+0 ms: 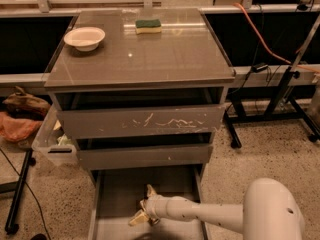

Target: Pick orange can from bottom drawer and place on counter

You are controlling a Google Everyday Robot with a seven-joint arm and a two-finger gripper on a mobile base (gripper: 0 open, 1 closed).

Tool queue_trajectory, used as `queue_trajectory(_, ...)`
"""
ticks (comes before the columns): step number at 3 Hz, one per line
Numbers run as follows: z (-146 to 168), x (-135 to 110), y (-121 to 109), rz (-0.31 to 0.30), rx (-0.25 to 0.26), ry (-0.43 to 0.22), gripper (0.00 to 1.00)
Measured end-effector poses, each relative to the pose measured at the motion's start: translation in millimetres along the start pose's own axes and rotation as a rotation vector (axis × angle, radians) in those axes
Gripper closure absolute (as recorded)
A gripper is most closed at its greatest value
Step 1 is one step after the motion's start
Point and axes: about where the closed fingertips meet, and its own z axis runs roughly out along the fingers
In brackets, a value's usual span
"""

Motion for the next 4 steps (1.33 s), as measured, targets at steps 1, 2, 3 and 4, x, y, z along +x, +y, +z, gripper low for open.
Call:
queue_trajectory(1, 8, 7, 1, -0.009, -0.001, 0.015, 0.00)
queue_trajectory(2, 10, 20, 1, 0.009, -0.002, 0.030, 0.00)
queue_trajectory(3, 10, 31, 1, 0.032, -0.002, 0.037, 0.00)
queue_trajectory(4, 15, 41, 2, 0.051, -0.012, 0.050, 0.00)
